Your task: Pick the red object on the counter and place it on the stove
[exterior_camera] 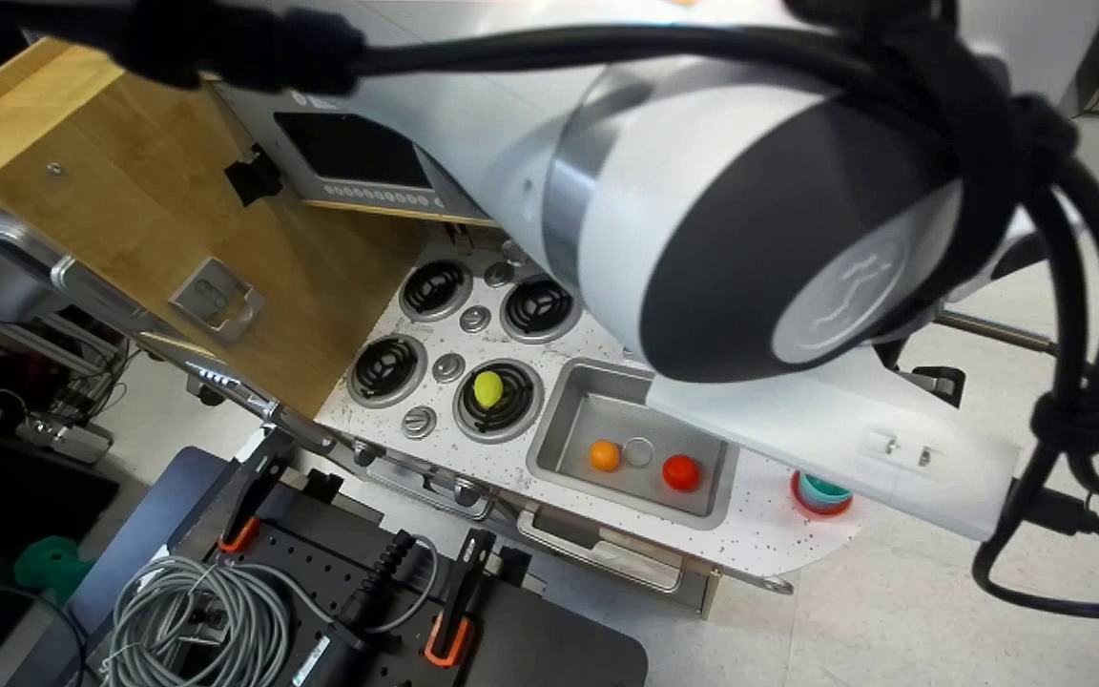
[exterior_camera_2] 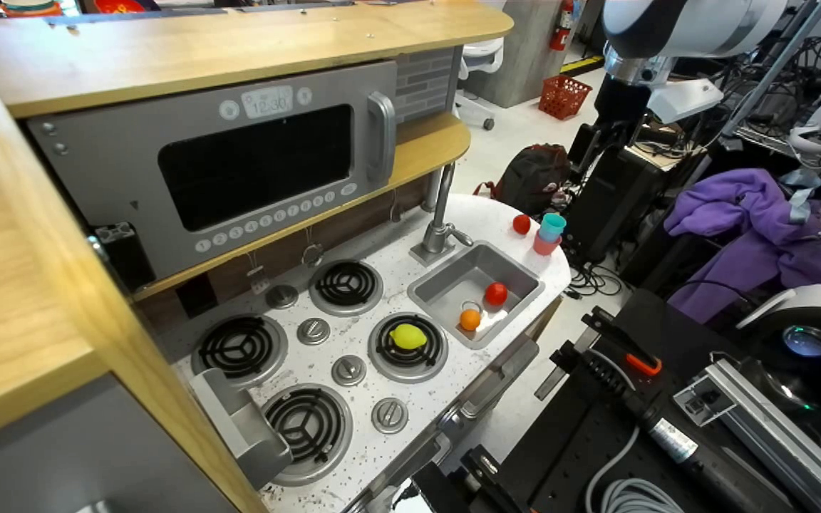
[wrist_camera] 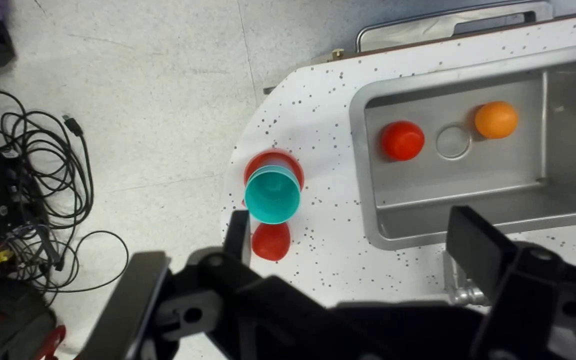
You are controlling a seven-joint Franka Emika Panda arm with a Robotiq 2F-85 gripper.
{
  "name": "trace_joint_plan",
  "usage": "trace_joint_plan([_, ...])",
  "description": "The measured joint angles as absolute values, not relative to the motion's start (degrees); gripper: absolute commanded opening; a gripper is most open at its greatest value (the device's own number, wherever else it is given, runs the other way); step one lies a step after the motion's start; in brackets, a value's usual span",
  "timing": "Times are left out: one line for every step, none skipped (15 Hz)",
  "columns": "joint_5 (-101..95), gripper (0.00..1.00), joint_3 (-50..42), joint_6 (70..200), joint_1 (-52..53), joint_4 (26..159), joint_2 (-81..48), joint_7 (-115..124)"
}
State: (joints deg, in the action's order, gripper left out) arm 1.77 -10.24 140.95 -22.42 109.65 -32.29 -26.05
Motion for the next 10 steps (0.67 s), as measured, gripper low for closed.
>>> trace_joint_plan([1.8,1.00,-9.8,140.9,-23.2,107.1,-34.7,-26.0])
trace_joint_plan([1.8,1.00,-9.5,140.7,-23.7,104.6,-37.0,-25.9])
trace_joint_plan([1.8,1.00,-9.4,140.6,-24.0,102.0,-39.2,-25.9])
trace_joint_plan([1.7,1.00,-9.4,140.3,-24.3,99.4,-41.4,-25.8])
trace_joint_plan([1.6,1.00,-9.4,139.8,-24.5,96.7,-43.5,-25.6])
trace_joint_plan([1.6,1.00,-9.4,139.0,-24.6,94.0,-45.6,-25.3])
trace_joint_plan([1.6,1.00,-9.4,138.3,-24.6,91.4,-47.6,-24.8])
trace_joint_plan([1.6,1.00,-9.4,138.0,-24.6,89.0,-49.6,-24.3])
trace_joint_plan([1.6,1.00,-9.3,137.7,-24.6,86.7,-51.5,-23.8])
trace_joint_plan([1.6,1.00,-9.3,137.4,-24.6,84.4,-53.5,-23.0])
